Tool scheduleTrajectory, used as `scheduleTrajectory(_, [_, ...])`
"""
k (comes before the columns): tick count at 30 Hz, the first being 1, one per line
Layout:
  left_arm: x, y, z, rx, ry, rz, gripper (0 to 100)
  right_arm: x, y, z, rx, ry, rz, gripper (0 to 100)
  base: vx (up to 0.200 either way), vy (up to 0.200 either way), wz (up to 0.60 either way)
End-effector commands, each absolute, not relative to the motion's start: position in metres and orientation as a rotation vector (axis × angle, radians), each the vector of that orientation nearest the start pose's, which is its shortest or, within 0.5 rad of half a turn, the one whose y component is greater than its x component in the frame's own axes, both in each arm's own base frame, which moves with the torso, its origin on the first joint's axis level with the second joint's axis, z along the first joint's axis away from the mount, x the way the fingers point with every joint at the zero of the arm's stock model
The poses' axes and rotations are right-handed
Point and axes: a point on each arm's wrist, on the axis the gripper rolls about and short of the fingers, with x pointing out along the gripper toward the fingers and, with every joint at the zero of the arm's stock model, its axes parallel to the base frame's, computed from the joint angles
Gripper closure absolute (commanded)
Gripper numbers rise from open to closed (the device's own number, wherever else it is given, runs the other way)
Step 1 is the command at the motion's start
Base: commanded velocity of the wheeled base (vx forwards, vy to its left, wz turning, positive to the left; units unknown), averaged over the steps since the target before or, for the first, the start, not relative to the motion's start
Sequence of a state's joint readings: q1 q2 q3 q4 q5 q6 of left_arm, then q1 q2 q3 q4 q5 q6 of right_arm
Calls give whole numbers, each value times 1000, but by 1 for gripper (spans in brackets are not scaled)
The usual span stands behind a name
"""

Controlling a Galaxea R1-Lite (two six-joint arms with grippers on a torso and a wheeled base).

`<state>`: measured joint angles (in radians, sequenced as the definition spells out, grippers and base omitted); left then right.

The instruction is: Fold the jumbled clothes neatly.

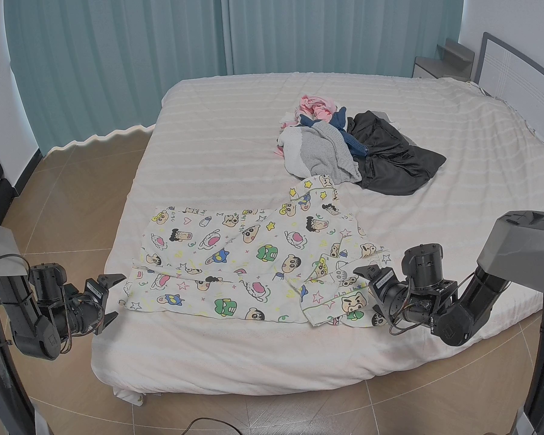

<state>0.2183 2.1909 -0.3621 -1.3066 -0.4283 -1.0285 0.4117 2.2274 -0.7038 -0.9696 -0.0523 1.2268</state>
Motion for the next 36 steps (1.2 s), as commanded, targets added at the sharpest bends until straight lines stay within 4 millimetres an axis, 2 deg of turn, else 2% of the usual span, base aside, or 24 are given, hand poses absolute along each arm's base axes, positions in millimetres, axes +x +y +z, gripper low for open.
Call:
scheduleTrajectory(1, [285,54,5,-1162,567,70,0,329,142,1,1059,698,-45,0,0,0,0])
scheduleTrajectory(8, [285,54,5,-1162,567,70,0,326,146,20,1179,685,-38,0,0,0,0])
scheduleTrajectory(20, [285,54,5,-1161,567,71,0,330,149,15,1196,687,-41,0,0,0,0])
scheduleTrajectory(21, [285,54,5,-1161,567,71,0,331,149,12,1193,693,-46,100,0,0,0])
scheduleTrajectory(30, [285,54,5,-1161,567,71,0,329,149,9,1177,691,-56,100,0,0,0])
scheduleTrajectory(36, [285,54,5,-1162,567,70,0,324,147,20,1178,682,-45,100,0,0,0])
